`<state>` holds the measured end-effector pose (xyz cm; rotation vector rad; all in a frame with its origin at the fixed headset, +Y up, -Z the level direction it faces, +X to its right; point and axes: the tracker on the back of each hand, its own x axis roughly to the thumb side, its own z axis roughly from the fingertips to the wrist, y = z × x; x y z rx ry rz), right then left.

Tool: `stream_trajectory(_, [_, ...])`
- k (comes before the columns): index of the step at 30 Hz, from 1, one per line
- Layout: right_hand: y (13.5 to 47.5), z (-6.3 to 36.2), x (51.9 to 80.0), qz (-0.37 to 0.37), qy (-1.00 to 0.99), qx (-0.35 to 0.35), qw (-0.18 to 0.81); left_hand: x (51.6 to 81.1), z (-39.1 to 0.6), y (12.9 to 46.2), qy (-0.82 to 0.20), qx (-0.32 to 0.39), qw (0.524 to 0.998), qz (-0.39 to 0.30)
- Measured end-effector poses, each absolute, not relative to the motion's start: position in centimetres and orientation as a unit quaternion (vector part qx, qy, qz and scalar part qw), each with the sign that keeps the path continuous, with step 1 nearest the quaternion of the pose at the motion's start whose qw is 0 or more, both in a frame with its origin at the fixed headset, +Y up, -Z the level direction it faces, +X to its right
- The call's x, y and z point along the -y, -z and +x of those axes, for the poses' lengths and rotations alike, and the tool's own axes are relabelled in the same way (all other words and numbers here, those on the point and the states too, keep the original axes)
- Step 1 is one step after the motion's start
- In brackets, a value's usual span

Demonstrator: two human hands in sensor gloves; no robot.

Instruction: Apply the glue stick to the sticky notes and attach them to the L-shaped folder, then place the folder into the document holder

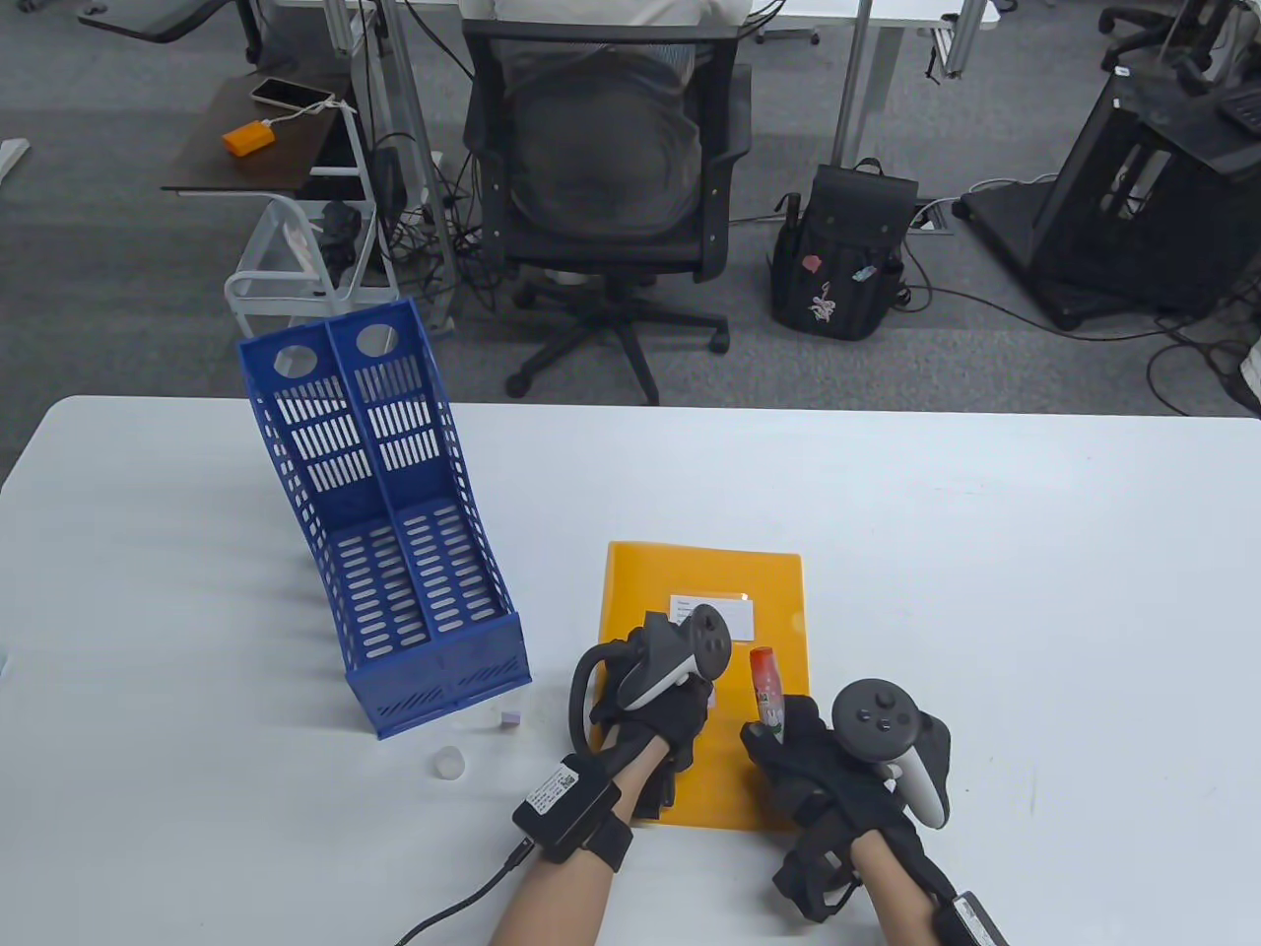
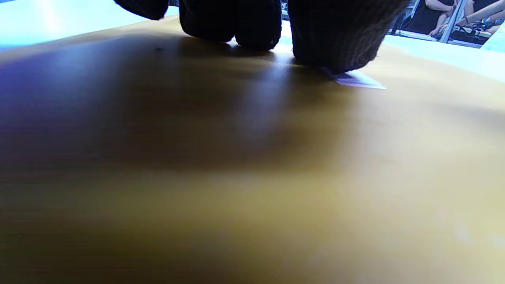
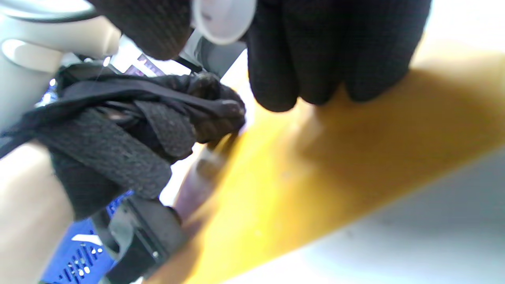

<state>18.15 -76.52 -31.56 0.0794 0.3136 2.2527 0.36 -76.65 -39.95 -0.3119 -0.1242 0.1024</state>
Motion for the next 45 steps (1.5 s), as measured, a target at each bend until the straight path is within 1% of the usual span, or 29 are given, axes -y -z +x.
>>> stream_trajectory(3, [31.6, 18.2, 76.5, 0.032, -0.899, -0.125, 0.418, 76.6, 0.4, 40.1, -0.048, 0.06, 0.984, -0.159])
stream_trajectory(7, [31.6, 18.3, 76.5, 0.032, -0.899, -0.124, 0.419, 76.7, 0.3, 40.6, -0.061, 0.057, 0.978, -0.191])
stream_trajectory(16, [31.6, 18.3, 76.5, 0.031, -0.899, -0.124, 0.419, 77.4, 0.0, 41.3, -0.08, 0.074, 0.961, -0.253])
stream_trajectory(33, [31.6, 18.3, 76.5, 0.032, -0.899, -0.123, 0.418, 77.7, 0.6, 41.4, -0.043, 0.048, 0.965, -0.253])
stream_trajectory(45, [31.6, 18.3, 76.5, 0.032, -0.899, -0.123, 0.418, 77.4, 1.0, 41.3, -0.024, 0.037, 0.968, -0.248])
